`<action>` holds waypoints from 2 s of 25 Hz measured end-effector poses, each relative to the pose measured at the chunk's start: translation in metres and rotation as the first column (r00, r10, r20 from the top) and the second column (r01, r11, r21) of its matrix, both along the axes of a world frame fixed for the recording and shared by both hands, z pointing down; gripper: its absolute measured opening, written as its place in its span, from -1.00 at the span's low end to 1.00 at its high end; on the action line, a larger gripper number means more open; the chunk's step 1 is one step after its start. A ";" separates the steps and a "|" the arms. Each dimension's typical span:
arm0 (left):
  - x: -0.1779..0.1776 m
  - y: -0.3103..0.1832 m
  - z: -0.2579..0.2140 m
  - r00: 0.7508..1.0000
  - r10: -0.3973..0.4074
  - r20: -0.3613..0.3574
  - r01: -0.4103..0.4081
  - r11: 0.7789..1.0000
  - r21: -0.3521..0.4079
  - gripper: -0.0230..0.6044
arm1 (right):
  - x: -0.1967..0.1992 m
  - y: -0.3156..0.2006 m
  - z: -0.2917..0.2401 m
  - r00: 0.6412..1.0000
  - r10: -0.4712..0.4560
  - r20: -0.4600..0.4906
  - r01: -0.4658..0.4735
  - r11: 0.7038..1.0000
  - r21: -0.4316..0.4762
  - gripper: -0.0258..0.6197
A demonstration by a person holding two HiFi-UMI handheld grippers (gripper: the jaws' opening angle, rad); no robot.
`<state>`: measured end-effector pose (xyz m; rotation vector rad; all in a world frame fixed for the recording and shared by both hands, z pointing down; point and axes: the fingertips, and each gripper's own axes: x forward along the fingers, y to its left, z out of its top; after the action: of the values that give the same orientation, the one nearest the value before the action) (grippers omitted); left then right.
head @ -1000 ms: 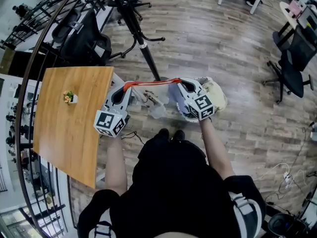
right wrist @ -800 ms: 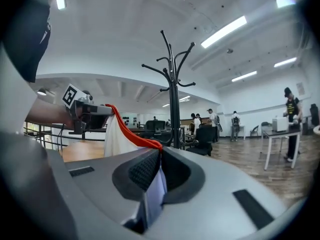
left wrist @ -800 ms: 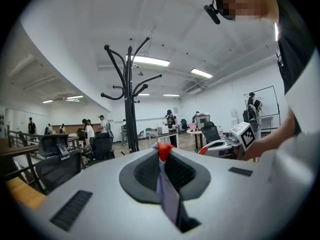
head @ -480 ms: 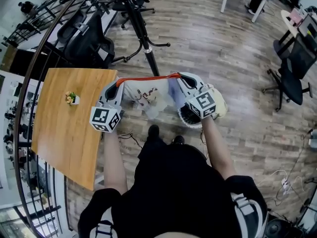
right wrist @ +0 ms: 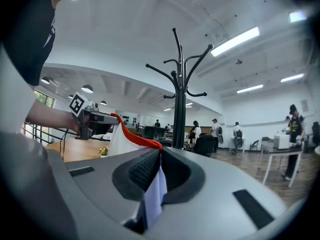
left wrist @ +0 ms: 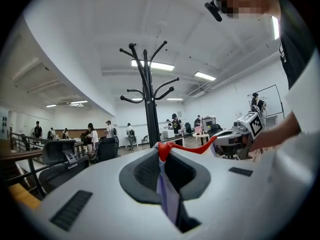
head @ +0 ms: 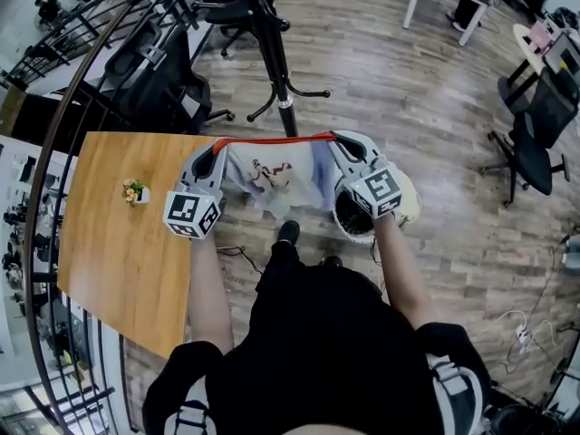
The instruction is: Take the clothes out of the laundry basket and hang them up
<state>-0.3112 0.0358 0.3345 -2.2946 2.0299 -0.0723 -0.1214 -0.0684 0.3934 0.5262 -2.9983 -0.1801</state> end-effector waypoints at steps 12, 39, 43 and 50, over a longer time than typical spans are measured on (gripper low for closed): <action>-0.077 -0.076 -0.038 0.996 0.085 0.016 -0.085 0.996 0.035 -0.84 | -0.063 -0.049 -0.032 0.996 0.088 0.031 -0.089 0.996 0.008 -0.86; -0.118 -0.245 0.001 0.954 0.298 -0.034 -0.299 0.954 -0.014 -0.84 | -0.084 -0.139 -0.005 0.932 0.362 -0.030 -0.363 0.932 0.000 -0.86; -0.114 -0.263 0.035 0.946 0.320 -0.046 -0.322 0.944 -0.075 -0.84 | -0.083 -0.141 0.017 0.914 0.392 -0.108 -0.393 0.920 0.014 -0.86; -0.106 -0.271 0.090 0.937 0.335 -0.102 -0.348 0.922 -0.168 -0.84 | -0.077 -0.132 0.057 0.885 0.423 -0.194 -0.428 0.904 0.020 -0.86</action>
<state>-0.4171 -0.2355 0.4245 -2.7689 1.6801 -0.1647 -0.1988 -0.2004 0.4506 1.0782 -2.6124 -0.1500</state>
